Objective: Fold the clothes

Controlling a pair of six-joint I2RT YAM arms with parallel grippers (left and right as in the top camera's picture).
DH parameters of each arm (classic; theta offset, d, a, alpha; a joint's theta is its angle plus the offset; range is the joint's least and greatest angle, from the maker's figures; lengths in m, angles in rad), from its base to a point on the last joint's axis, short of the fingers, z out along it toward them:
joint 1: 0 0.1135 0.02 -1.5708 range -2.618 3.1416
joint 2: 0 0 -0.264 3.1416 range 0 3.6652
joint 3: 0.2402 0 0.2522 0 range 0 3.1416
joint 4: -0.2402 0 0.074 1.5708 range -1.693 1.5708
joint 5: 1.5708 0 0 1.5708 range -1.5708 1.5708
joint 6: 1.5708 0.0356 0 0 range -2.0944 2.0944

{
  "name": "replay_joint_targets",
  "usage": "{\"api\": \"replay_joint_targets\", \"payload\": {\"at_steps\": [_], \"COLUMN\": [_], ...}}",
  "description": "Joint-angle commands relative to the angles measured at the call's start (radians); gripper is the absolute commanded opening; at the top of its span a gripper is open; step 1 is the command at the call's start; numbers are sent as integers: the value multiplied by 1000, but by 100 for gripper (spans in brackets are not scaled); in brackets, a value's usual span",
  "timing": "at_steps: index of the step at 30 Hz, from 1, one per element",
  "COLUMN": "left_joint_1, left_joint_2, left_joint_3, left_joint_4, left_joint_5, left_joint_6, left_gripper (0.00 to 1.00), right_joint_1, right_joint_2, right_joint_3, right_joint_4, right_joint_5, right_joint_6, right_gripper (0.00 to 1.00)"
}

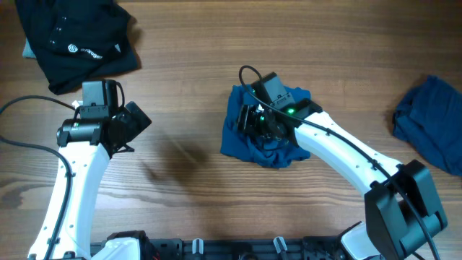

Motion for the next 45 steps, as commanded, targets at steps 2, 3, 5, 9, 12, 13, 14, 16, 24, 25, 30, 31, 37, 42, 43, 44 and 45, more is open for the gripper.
{"api": "replay_joint_targets", "payload": {"at_steps": [2, 3, 5, 9, 12, 13, 14, 16, 24, 25, 30, 31, 37, 42, 43, 44, 45], "left_joint_1": [5, 5, 5, 5, 5, 5, 5, 5, 5, 5, 5, 5, 5, 5, 5, 5, 5], "left_joint_2": [8, 8, 8, 8, 8, 8, 8, 8, 8, 8, 8, 8, 8, 8, 8, 8, 8], "left_joint_3": [-8, -8, -8, -8, -8, -8, -8, -8, -8, -8, -8, -8, -8, -8, -8, -8, -8], "left_joint_4": [-5, -5, -5, -5, -5, -5, -5, -5, -4, -4, -4, -4, -1, 0, 0, 0, 0], "left_joint_5": [10, 10, 10, 10, 10, 10, 10, 10, 24, 24, 24, 24, 24, 25, 26, 28, 32], "left_joint_6": [-9, -9, -9, -9, -9, -9, -9, -9, -9, -9, -9, -9, -9, -10, -10, -10, -10], "left_gripper": [100, 100, 100, 100, 100, 100, 100, 100, 100, 100, 100, 100, 100, 100, 100, 100, 100], "right_joint_1": [-9, -12, -15, -15, -21, -25, -25, -26, -24, -24, -24, -24, -13, -7, -6, -2, 5], "right_joint_2": [-10, -20, -46, -125, -174, -191, -208, -224, -176, -165, -111, -103, -29, 78, 102, 130, 155], "right_joint_3": [65, 83, 124, 211, 250, 252, 251, 251, 244, 244, 244, 244, 244, 244, 244, 244, 244], "right_joint_4": [5, 5, 5, -31, -77, -91, -107, -130, -208, -219, -290, -301, -301, -225, -193, -155, -125], "right_joint_5": [-57, -79, -121, -143, -105, -82, -61, -50, -51, -36, 53, 52, 15, -30, -70, -113, -137], "right_joint_6": [-31, -48, -76, -100, -129, -129, -129, -132, -132, -131, -132, -132, -131, -141, -161, -168, -167], "right_gripper": [76, 76, 77, 78, 86, 87, 89, 94, 96, 96, 97, 97, 98, 99, 99, 98, 96]}}
